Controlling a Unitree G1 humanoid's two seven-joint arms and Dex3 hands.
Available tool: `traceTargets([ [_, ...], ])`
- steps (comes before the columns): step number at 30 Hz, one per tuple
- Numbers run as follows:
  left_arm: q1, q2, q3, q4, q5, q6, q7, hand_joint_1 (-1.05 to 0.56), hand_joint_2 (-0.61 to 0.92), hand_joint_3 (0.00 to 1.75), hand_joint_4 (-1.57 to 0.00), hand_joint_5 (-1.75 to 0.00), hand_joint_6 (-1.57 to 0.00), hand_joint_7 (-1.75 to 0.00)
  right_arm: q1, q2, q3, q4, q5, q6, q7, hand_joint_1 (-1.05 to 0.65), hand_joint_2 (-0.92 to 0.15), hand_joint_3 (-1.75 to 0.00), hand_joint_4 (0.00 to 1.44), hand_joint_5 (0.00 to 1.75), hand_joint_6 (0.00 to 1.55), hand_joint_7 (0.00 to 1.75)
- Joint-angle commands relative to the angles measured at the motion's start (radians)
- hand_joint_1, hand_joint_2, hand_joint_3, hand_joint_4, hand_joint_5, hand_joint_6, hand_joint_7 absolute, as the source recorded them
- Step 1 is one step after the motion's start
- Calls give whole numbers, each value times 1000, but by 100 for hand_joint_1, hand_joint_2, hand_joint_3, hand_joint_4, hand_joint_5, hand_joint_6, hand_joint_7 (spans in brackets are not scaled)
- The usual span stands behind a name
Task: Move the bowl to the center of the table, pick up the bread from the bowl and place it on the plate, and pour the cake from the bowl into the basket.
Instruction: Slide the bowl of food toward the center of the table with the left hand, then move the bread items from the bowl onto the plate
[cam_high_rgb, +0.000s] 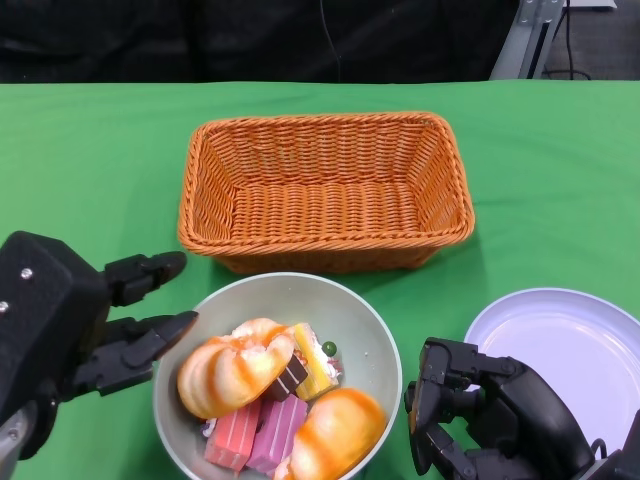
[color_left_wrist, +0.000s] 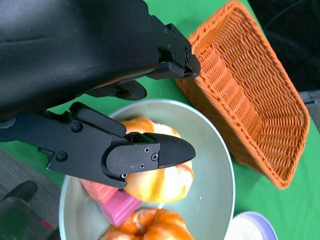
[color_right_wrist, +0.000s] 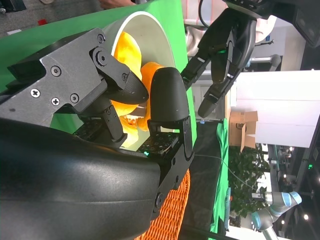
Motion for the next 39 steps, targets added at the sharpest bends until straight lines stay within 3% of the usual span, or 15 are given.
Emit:
traceTargets([
  [1,11,29,38,-30,8,-9,5,-61,92,48,-48,-4,-27,-1,-2,-4,-4,4,4,-3,1,-7,-58,-114,77,175,65,152],
  [7,29,40,80,-61,3,-25,3,-62,92,47,-50,-5,-29,-1,-6,-2,-4,15,3,-11,5,-7,-58,-113,77,175,65,152],
  [12,53,12,119,-46,-6,-117,14,-58,92,43,-55,-7,-34,-3,-3,-5,-3,5,3,2,3,-7,-59,-113,77,175,65,152],
  [19,100,-148,222,81,-99,-480,29,-46,92,21,-75,-16,-55,-10,-8,-7,-10,13,8,0,7,-6,-60,-113,76,175,64,152],
  [29,172,-221,277,316,-155,-925,-29,-36,92,15,-91,-25,-79,-15,-13,-8,-24,32,17,-13,16,-6,-58,-115,77,175,64,152],
  [34,209,-261,285,426,-192,-1109,-57,-26,92,13,-93,-40,-92,-14,-9,-16,-33,27,26,1,22,-5,-59,-116,76,175,64,152],
  [39,211,-308,281,499,-203,-1239,-51,-13,92,29,-81,-84,-110,-18,-3,-23,-41,22,14,-2,16,-5,-59,-115,76,175,64,151],
])
